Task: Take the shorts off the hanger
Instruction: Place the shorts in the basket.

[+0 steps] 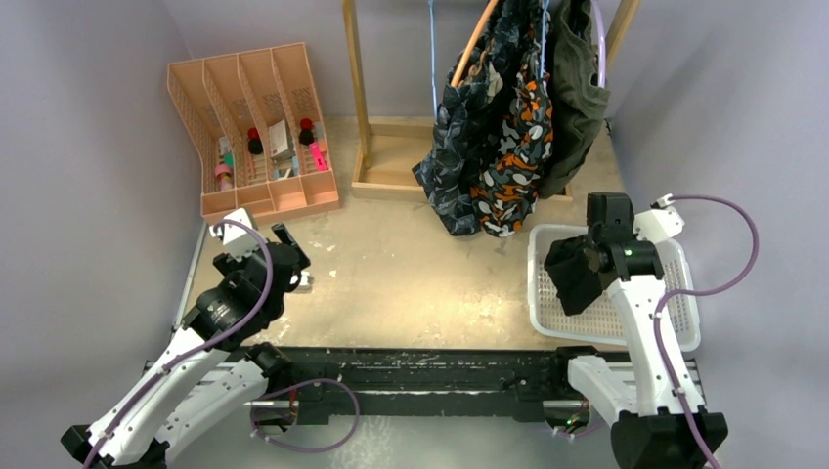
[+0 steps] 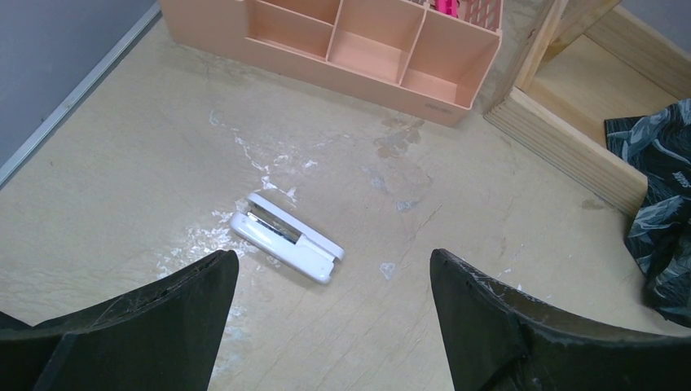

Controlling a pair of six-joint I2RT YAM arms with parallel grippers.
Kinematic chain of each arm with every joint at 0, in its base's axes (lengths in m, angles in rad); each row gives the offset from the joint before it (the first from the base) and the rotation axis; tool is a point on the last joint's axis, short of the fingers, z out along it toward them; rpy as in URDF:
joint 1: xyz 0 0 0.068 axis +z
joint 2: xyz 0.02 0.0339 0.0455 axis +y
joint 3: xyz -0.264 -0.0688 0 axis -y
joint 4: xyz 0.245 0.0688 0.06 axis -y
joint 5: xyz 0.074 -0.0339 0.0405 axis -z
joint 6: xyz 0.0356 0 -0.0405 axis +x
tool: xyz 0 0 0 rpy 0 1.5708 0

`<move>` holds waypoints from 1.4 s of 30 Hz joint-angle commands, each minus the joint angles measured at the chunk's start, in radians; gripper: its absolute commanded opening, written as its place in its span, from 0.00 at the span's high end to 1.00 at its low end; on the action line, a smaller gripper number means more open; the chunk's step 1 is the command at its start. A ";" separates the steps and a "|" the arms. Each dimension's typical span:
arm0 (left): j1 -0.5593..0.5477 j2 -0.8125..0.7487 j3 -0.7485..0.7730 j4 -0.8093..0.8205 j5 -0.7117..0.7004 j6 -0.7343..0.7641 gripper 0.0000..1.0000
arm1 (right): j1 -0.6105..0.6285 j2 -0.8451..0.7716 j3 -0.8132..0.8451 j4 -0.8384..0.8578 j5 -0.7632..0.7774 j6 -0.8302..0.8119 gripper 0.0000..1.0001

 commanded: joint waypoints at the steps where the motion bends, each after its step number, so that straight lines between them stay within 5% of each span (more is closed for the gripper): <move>1: 0.006 -0.011 -0.012 0.039 -0.003 0.015 0.13 | -0.012 0.017 -0.076 0.128 -0.067 -0.039 0.90; 6: 0.007 -0.001 -0.011 0.038 -0.002 0.015 0.13 | -0.012 0.040 -0.112 0.132 -0.085 -0.047 0.91; 12: 0.006 0.012 -0.008 0.040 0.002 0.018 0.13 | -0.012 -0.003 -0.065 0.118 -0.068 -0.110 0.48; 23: 0.007 -0.019 -0.003 0.016 -0.025 -0.008 0.13 | -0.012 -0.151 0.115 0.150 -0.225 -0.263 0.32; 27: 0.007 -0.011 -0.002 0.019 -0.018 -0.003 0.13 | -0.012 -0.191 0.116 0.205 -0.374 -0.337 0.31; 36: 0.008 0.004 -0.003 0.024 -0.014 0.001 0.13 | -0.012 -0.270 0.018 0.360 -0.980 -0.413 0.34; 38: 0.008 0.006 -0.002 0.026 -0.013 0.002 0.13 | -0.011 -0.274 0.014 0.360 -1.042 -0.425 0.36; 42: 0.009 0.015 0.000 0.027 -0.008 0.006 0.12 | -0.011 -0.223 0.110 0.215 -0.889 -0.484 0.40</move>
